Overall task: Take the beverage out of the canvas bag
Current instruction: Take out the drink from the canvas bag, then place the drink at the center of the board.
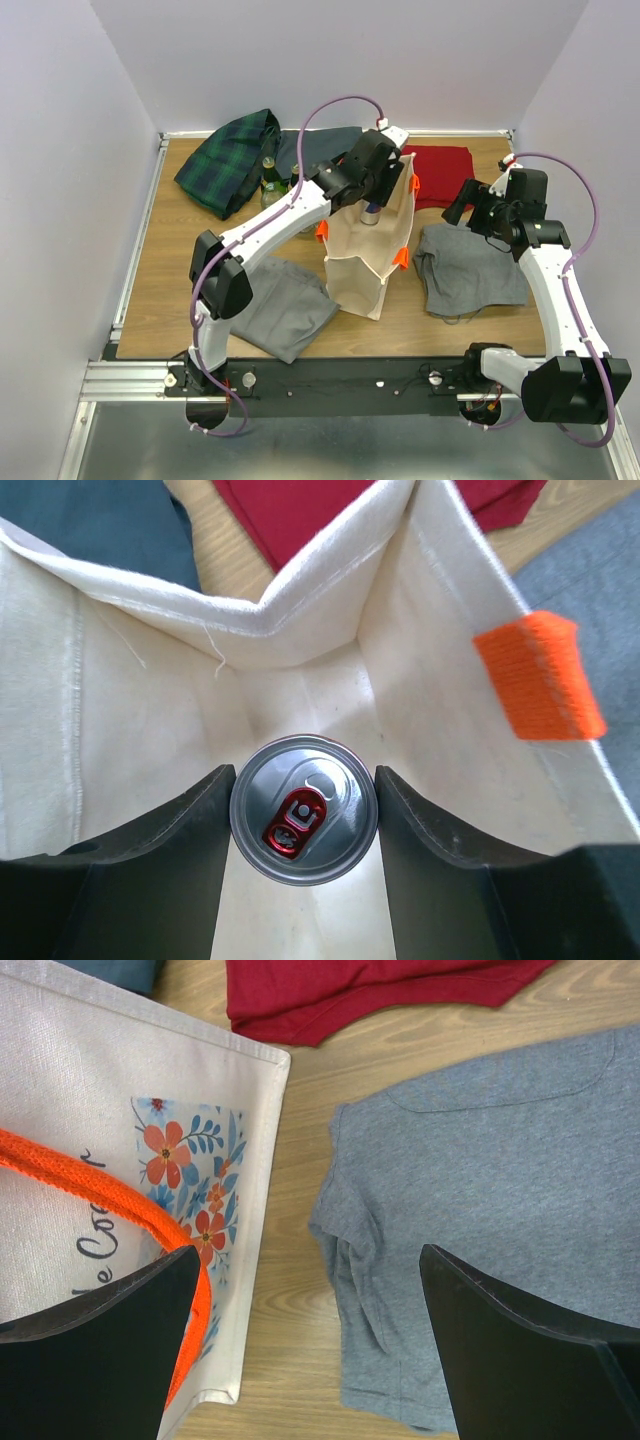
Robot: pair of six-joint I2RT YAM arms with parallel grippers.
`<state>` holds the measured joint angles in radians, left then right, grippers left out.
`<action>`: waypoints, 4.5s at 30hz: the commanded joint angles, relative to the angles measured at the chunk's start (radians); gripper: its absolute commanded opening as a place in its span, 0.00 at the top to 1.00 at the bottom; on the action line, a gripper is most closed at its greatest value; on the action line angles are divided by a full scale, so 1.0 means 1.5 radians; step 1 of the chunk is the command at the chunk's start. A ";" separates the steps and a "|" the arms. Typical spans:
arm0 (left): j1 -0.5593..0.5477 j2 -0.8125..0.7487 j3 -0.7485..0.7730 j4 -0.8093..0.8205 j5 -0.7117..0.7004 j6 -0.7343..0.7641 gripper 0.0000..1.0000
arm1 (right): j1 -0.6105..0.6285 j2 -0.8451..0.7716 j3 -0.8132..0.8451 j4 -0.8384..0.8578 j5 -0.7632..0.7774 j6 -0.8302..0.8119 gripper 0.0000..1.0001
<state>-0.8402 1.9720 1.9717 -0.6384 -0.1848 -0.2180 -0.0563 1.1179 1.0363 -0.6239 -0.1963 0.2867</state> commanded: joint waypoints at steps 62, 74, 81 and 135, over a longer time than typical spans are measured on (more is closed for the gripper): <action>0.003 -0.233 0.130 -0.087 0.014 0.009 1.00 | -0.004 -0.008 -0.004 0.004 0.004 -0.004 0.00; 0.004 -0.343 0.014 -0.026 -0.097 0.044 1.00 | -0.004 -0.007 -0.005 0.004 -0.001 -0.003 0.00; 0.011 -0.421 -0.091 0.034 -0.153 0.053 1.00 | -0.004 -0.009 -0.007 0.003 -0.001 -0.002 0.00; 0.127 -0.579 -0.615 0.258 -0.213 -0.076 1.00 | -0.004 0.006 -0.007 0.010 -0.004 -0.002 0.00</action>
<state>-0.6544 1.1461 1.0668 -0.3985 -0.4252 -0.3012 -0.0563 1.1156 1.0290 -0.6224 -0.1967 0.2871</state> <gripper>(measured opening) 0.628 0.998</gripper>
